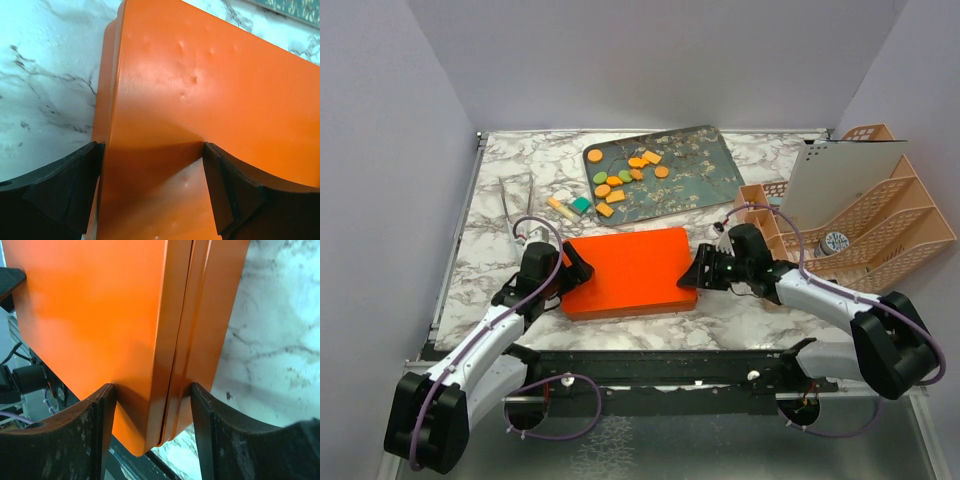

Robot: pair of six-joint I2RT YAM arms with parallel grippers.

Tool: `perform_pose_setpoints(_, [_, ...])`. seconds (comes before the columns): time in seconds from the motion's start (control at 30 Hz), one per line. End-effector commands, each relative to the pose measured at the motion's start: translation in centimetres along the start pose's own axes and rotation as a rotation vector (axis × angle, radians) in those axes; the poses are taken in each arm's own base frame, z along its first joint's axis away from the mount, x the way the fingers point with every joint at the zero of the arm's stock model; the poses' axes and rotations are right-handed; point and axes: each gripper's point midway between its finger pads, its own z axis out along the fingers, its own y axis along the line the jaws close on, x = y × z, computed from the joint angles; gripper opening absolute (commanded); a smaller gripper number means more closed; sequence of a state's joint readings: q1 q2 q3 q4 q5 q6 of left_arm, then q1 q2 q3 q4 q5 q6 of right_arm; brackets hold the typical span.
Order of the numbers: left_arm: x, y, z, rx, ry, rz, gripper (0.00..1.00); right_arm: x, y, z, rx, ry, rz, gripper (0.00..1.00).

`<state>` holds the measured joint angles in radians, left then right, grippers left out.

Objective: Pack the cookies

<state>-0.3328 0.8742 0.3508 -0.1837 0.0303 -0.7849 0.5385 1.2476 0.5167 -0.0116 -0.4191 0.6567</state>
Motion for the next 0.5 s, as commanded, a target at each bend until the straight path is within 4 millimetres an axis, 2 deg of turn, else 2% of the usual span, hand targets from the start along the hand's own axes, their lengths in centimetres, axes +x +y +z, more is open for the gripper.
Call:
perform_pose_setpoints(0.0, [2.3, -3.9, -0.2, 0.163, 0.133, -0.05, 0.84, -3.0, 4.3, 1.9, -0.17, -0.054, -0.081, 0.59])
perform_pose_setpoints(0.17, [1.2, -4.0, 0.4, 0.142, 0.1, -0.025, 0.85, -3.5, 5.3, 3.3, -0.244, -0.042, -0.075, 0.59])
perform_pose_setpoints(0.47, [1.0, -4.8, 1.0, 0.114, 0.094, 0.024, 0.87, -1.9, 4.4, 4.4, -0.282, -0.017, -0.02, 0.55])
